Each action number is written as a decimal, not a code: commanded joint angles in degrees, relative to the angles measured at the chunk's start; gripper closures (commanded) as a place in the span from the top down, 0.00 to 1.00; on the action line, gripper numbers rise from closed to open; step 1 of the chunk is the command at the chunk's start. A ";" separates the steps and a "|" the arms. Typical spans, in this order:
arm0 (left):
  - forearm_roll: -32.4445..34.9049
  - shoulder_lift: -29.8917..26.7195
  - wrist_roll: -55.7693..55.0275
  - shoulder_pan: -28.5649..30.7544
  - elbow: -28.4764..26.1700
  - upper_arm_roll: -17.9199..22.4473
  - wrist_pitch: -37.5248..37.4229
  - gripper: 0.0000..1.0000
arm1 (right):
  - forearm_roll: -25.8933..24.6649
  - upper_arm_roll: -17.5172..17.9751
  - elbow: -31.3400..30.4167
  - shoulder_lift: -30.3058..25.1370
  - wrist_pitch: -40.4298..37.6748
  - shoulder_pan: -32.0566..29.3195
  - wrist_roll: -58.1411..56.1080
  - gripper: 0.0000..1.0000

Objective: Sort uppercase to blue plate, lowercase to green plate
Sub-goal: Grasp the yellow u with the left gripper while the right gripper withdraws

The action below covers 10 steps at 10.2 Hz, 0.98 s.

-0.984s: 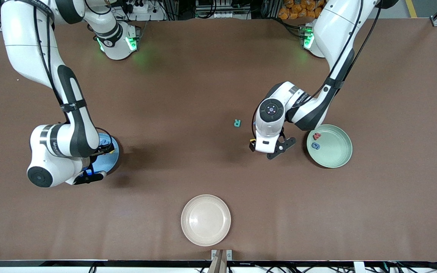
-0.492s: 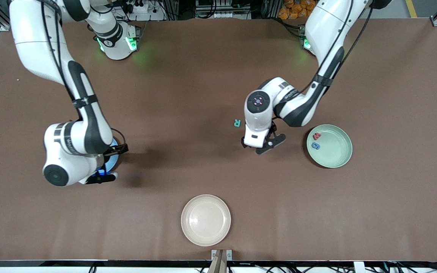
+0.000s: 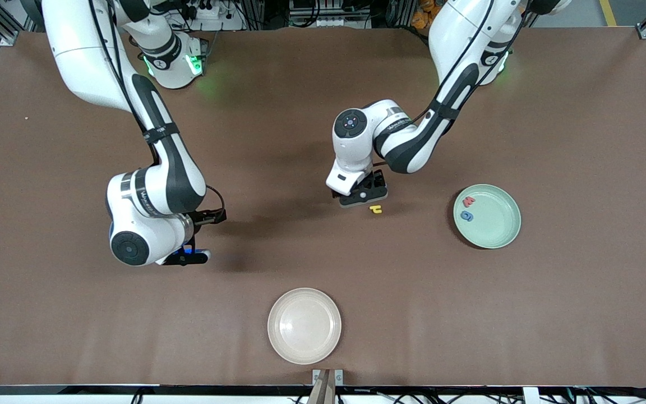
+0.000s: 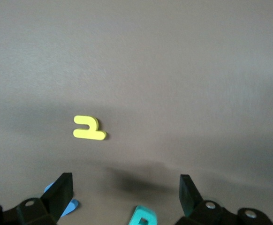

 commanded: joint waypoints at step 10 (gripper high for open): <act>0.74 1.30 15.66 10.95 -4.99 -4.38 8.52 1.00 | 1.26 0.01 1.94 -1.21 0.73 3.71 9.25 0.98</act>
